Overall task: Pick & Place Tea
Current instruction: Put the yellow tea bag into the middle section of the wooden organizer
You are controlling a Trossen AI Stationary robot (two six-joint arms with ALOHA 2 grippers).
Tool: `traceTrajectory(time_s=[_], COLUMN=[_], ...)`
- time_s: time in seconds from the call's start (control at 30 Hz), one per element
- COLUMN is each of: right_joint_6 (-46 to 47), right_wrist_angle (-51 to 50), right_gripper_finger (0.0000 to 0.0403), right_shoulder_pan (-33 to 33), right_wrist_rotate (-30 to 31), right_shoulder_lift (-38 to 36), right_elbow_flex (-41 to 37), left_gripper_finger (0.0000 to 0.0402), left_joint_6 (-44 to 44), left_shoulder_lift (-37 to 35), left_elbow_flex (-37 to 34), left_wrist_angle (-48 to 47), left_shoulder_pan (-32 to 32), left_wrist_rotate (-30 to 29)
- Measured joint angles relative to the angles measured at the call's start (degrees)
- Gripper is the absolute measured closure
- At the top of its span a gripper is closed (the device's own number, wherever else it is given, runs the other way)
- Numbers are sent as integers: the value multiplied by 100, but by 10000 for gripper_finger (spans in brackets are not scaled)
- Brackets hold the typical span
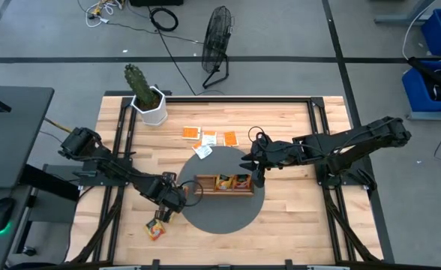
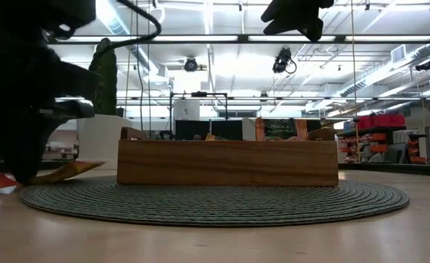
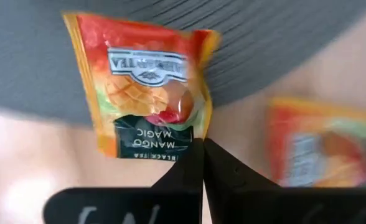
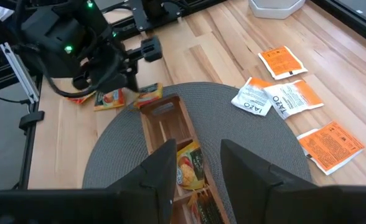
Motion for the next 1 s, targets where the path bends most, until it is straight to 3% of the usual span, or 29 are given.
traceTrajectory(time_s=[0.6,0.8,1.0], right_joint_6=[202,445,968], right_wrist_angle=[438,1009,1879], right_gripper_finger=[271,271,271], right_shoulder_pan=[2,-15,-192], right_wrist_rotate=[-360,-744,-1304], right_shoulder_lift=[2,4,4], right_elbow_flex=[-2,-4,-4], left_gripper_finger=[401,401,401], left_joint_6=[112,123,458], left_shoulder_lift=[-598,-660,-662], left_elbow_flex=[1367,2021,2545], left_wrist_angle=[-2245,-3159,-3367], left_shoulder_pan=[-234,-236,-215], left_wrist_rotate=[-809,-1440,-2393])
